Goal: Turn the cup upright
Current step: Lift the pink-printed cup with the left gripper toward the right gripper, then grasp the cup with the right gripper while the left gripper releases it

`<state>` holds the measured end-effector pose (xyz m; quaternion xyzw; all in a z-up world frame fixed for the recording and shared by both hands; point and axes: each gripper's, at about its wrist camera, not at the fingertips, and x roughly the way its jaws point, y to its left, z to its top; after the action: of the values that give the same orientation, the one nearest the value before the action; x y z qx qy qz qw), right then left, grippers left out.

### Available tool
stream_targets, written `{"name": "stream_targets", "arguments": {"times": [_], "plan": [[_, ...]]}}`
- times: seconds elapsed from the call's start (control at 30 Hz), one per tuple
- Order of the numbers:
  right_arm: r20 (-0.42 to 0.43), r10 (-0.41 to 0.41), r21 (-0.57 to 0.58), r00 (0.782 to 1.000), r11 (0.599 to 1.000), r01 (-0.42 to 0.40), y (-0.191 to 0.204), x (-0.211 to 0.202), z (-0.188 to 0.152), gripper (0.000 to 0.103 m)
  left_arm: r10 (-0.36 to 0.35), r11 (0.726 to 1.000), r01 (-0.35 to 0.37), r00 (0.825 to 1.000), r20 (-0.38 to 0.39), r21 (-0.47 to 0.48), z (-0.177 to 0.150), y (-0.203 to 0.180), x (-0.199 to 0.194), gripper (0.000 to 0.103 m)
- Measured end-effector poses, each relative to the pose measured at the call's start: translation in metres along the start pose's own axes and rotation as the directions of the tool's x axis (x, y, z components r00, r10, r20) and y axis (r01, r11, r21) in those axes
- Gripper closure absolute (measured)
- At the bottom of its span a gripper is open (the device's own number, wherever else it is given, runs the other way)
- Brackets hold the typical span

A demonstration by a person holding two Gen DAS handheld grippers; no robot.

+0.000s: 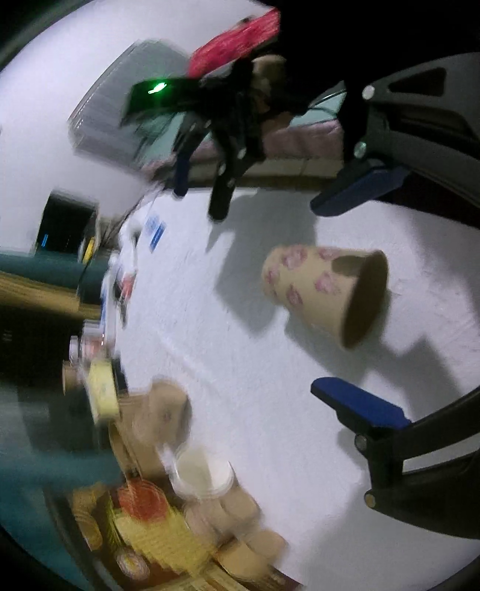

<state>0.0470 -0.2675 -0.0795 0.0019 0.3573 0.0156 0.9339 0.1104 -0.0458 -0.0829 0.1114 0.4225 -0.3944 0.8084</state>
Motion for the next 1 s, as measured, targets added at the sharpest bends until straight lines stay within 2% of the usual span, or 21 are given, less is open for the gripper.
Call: {"name": "stream_targets", "arguments": {"times": [0.07,0.13,0.2,0.27,0.3,0.37,0.43,0.47,0.5,0.6,0.67,0.8,0.87,0.93,1.0], "plan": [[0.002,0.03,-0.039,1.0,0.999,-0.03,0.005,0.0,0.005,0.0,0.082,0.993,-0.08,0.996,0.026,-0.084,-0.008,0.005,-0.011,0.014],[-0.001,0.075,-0.101,0.997,0.992,-0.074,0.014,-0.001,0.011,0.0,0.181,0.97,-0.172,0.983,0.039,-0.17,-0.02,0.009,-0.023,0.014],[-0.013,0.156,-0.18,0.988,0.971,-0.156,0.025,-0.003,0.018,0.0,0.28,0.93,-0.26,0.959,0.041,-0.26,-0.033,0.012,-0.034,0.014],[-0.036,0.243,-0.251,0.969,0.937,-0.244,0.035,-0.006,0.022,0.0,0.34,0.885,-0.301,0.939,0.052,-0.355,-0.048,0.016,-0.046,0.014],[-0.054,0.297,-0.309,0.953,0.903,-0.298,0.044,-0.008,0.023,0.0,0.358,0.867,-0.309,0.932,0.056,-0.39,-0.054,0.018,-0.05,0.014],[-0.087,0.346,-0.404,0.934,0.845,-0.35,0.061,-0.01,0.022,0.0,0.406,0.82,-0.338,0.912,0.053,-0.461,-0.068,0.021,-0.058,0.014],[-0.134,0.393,-0.516,0.91,0.756,-0.403,0.079,-0.012,0.019,0.0,0.473,0.765,-0.397,0.881,0.024,-0.507,-0.081,0.02,-0.063,0.014],[-0.167,0.421,-0.575,0.891,0.693,-0.435,0.09,-0.014,0.016,0.0,0.505,0.738,-0.429,0.863,0.004,-0.52,-0.085,0.019,-0.064,0.014],[-0.191,0.433,-0.613,0.881,0.648,-0.452,0.098,-0.015,0.015,0.0,0.521,0.724,-0.444,0.853,-0.003,-0.527,-0.089,0.017,-0.067,0.014],[-0.258,0.424,-0.738,0.868,0.494,-0.46,0.125,-0.016,0.01,0.0,0.548,0.7,-0.469,0.836,-0.016,-0.539,-0.1,0.015,-0.071,0.014],[-0.306,0.402,-0.788,0.863,0.402,-0.467,0.136,-0.012,0.012,0.0,0.551,0.697,-0.475,0.834,-0.023,-0.537,-0.104,0.018,-0.072,0.014],[-0.402,0.328,-0.833,0.855,0.257,-0.49,0.153,0.003,0.006,0.0,0.549,0.693,-0.463,0.836,-0.012,-0.553,-0.109,0.022,-0.073,0.014],[-0.435,0.282,-0.846,0.855,0.197,-0.495,0.159,0.01,0.001,0.004,0.556,0.69,-0.471,0.831,-0.013,-0.55,-0.112,0.023,-0.073,0.014],[-0.461,0.229,-0.857,0.857,0.135,-0.497,0.168,0.015,-0.001,0.007,0.554,0.693,-0.47,0.833,-0.014,-0.546,-0.113,0.024,-0.07,0.014],[-0.484,0.19,-0.858,0.854,0.088,-0.506,0.178,0.021,0.0,0.01,0.549,0.699,-0.466,0.836,-0.01,-0.543,-0.116,0.026,-0.068,0.014]]}}
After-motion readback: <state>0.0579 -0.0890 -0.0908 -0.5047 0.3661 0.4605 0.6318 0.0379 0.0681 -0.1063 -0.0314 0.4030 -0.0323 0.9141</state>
